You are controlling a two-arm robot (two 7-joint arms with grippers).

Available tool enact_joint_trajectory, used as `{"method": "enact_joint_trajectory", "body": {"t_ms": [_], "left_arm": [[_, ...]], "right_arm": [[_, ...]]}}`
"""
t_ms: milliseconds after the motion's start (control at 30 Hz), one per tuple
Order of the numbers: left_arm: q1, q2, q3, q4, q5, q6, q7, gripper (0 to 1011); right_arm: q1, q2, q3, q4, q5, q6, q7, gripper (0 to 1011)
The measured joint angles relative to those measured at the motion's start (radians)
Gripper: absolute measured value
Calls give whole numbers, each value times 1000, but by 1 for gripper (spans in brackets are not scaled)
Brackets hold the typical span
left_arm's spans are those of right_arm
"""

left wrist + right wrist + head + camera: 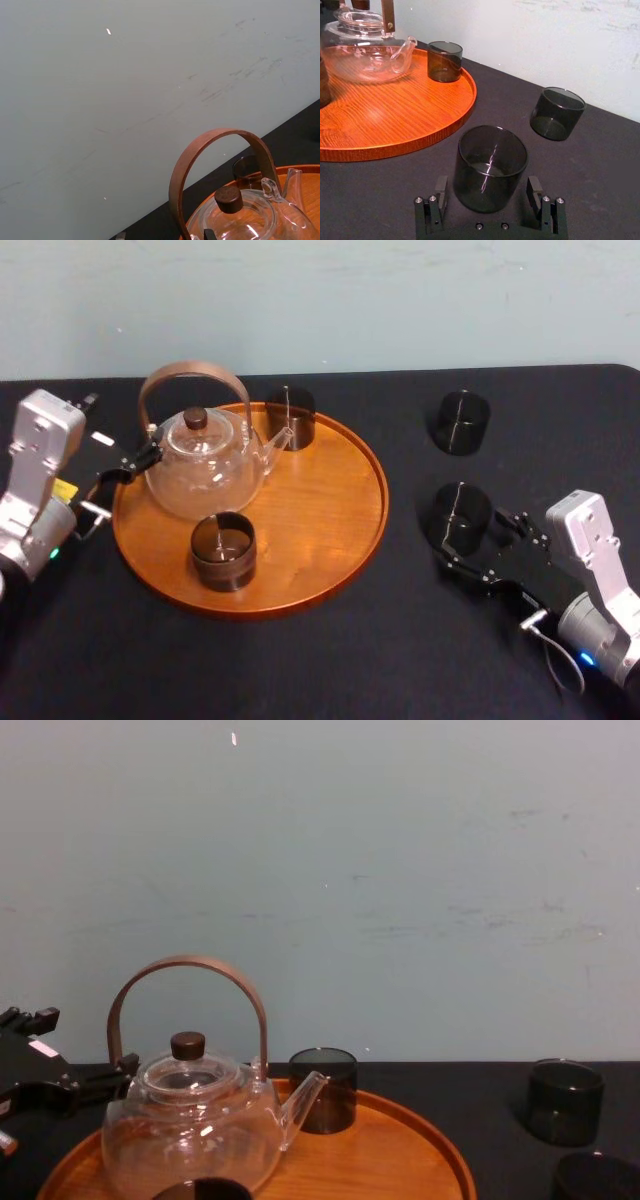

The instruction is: Pick up the glass from the table and place it on the tray.

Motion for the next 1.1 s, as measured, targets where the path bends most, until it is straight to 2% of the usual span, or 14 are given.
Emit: {"method": "enact_joint_trajectory", "body": {"t_ms": [667,1100], "left_arm": [[0,0,0,0,0,0,0,1010],[0,0,0,0,0,0,0,1009]], "right_arm": [[39,-50,28,57,-39,4,42,1002],[102,-98,35,129,-56,12,94,1002]]}}
